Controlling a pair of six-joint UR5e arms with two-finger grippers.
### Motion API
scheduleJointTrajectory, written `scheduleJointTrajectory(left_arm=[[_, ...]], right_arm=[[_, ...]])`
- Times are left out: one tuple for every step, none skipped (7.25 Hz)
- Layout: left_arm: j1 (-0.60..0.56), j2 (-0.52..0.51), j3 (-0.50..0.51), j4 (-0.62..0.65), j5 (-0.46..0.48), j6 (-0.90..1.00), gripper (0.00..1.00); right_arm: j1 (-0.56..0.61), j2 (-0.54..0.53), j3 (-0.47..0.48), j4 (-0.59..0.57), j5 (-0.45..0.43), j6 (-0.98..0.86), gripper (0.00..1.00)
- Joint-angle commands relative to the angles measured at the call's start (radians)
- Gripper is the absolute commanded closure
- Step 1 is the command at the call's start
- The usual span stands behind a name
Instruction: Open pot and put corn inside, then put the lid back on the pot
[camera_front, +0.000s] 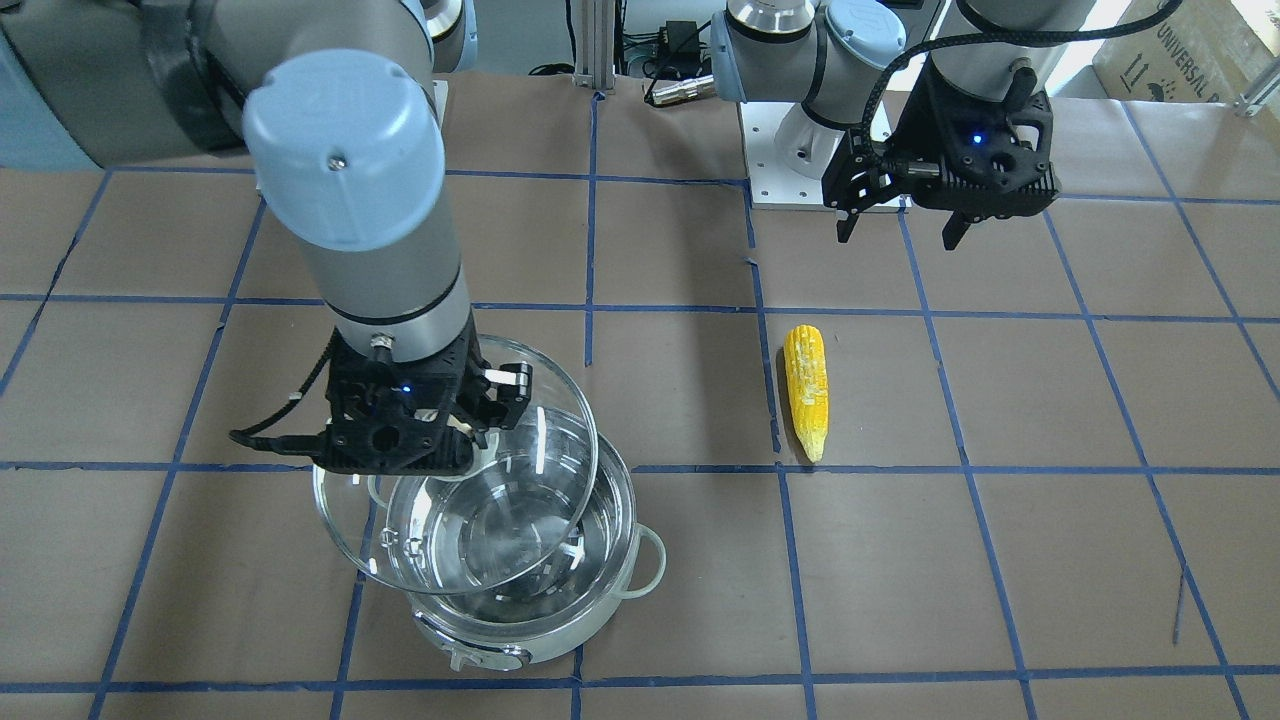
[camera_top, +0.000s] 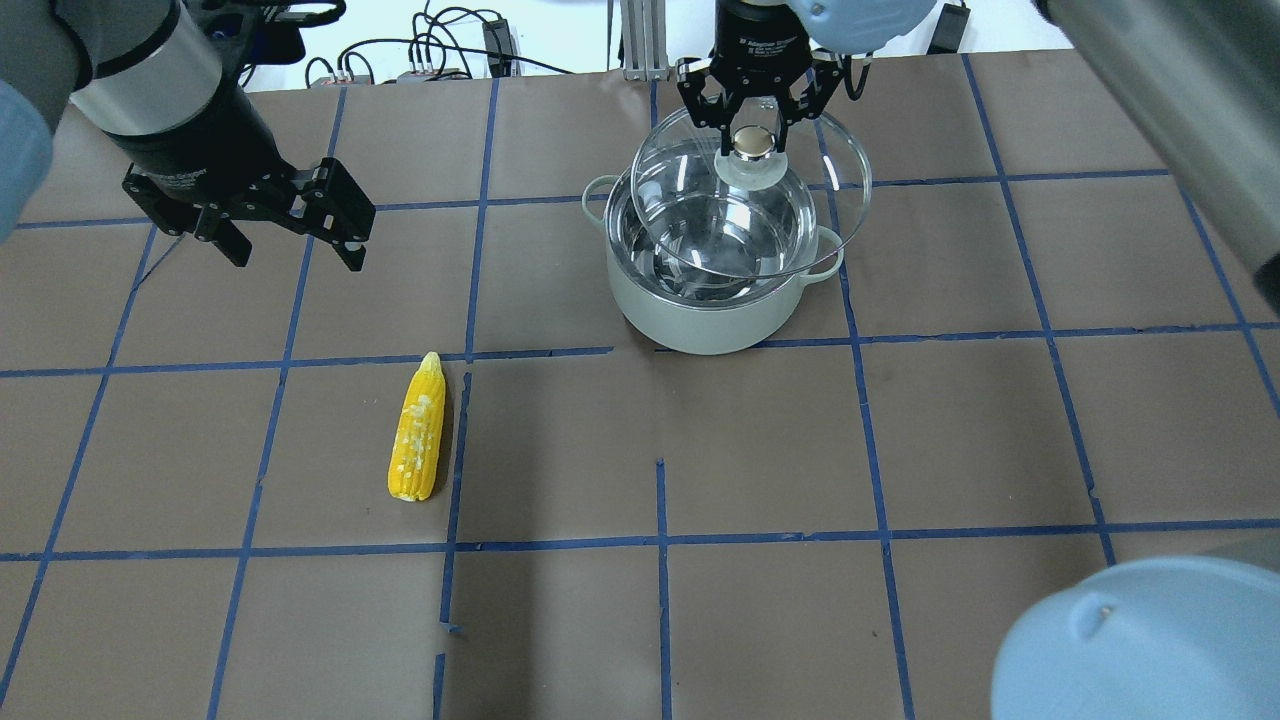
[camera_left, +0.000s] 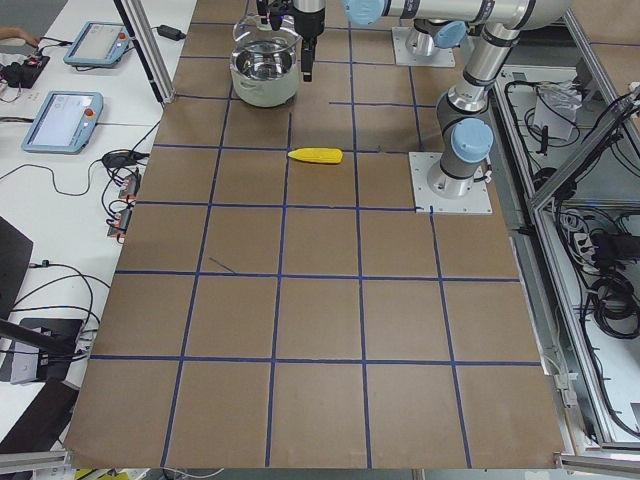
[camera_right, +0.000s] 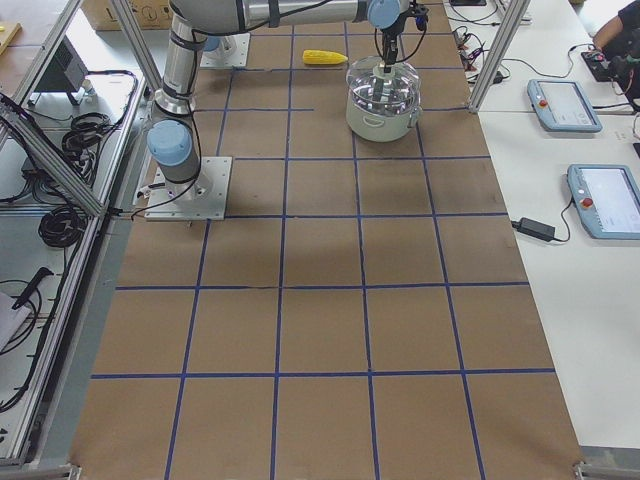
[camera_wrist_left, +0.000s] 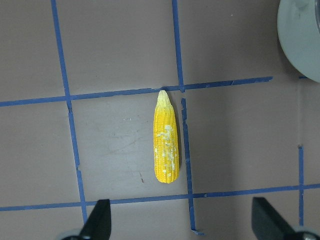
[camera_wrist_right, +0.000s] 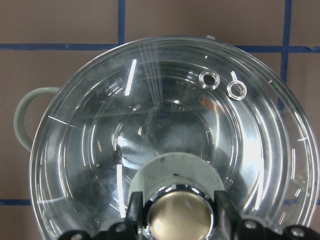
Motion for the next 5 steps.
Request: scheduleJointTrajectory(left_arm=[[0.020, -0.020, -0.094, 0.018, -0.008, 0.005, 0.00], [0.024, -0.032, -0.173, 0.098, -0.010, 0.005, 0.00], [0.026, -0.047, -0.265, 0.203, -0.011, 0.013, 0.00], [0.026, -0.078, -0.353, 0.338, -0.007, 0.042, 0.00], [0.027, -0.099, -0.422, 0.433, -0.005, 0.046, 0.00]], right_arm=[[-0.091, -0.073, -0.033, 0.116, 0.010, -0.071, 0.68], [-0.127, -0.119, -0.026, 0.162, 0.013, -0.085, 0.68], [-0.155, -0.139, -0.014, 0.171, 0.012, -0.111, 0.68], [-0.168, -0.141, 0.008, 0.175, 0.012, -0.131, 0.68], [-0.178, -0.167, 0.040, 0.176, 0.009, -0.160, 0.68]])
